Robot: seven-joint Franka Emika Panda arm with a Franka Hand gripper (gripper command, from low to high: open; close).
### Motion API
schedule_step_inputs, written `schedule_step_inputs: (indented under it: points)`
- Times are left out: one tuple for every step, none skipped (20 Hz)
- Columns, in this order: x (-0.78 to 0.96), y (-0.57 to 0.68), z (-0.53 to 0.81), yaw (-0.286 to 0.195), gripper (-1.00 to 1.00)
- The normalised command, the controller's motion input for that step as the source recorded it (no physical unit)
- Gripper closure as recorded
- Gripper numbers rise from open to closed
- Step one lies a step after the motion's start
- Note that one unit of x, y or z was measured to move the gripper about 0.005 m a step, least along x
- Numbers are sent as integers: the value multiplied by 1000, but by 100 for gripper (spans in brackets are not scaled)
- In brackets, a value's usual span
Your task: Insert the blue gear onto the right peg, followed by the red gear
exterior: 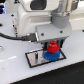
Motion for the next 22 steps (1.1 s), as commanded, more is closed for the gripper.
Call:
schedule_step_inputs:
  points:
    - [135, 2, -154, 0, 100]
    - [137, 28, -127, 0, 100]
    - [159, 84, -96, 0, 100]
    - [156, 103, -69, 0, 100]
    - [141, 74, -55, 0, 100]
    - [129, 72, -32, 0, 100]
    - [143, 68, -48, 0, 100]
    - [160, 64, -26, 0, 100]
    - [151, 66, -26, 0, 100]
    - [136, 83, -12, 0, 100]
    - [116, 133, 73, 0, -100]
    - [86, 149, 140, 0, -100]
    - [53, 116, 159, 0, -100]
    - [44, 92, 180, 0, -100]
    - [19, 67, 429, 0, -100]
    - [8, 56, 533, 0, -100]
    - [14, 84, 562, 0, -100]
    - [3, 77, 601, 0, -100]
    - [4, 86, 588, 0, -100]
    - [1, 128, 600, 0, -100]
    - [-4, 146, 624, 0, -100]
    - [-12, 123, 645, 0, -100]
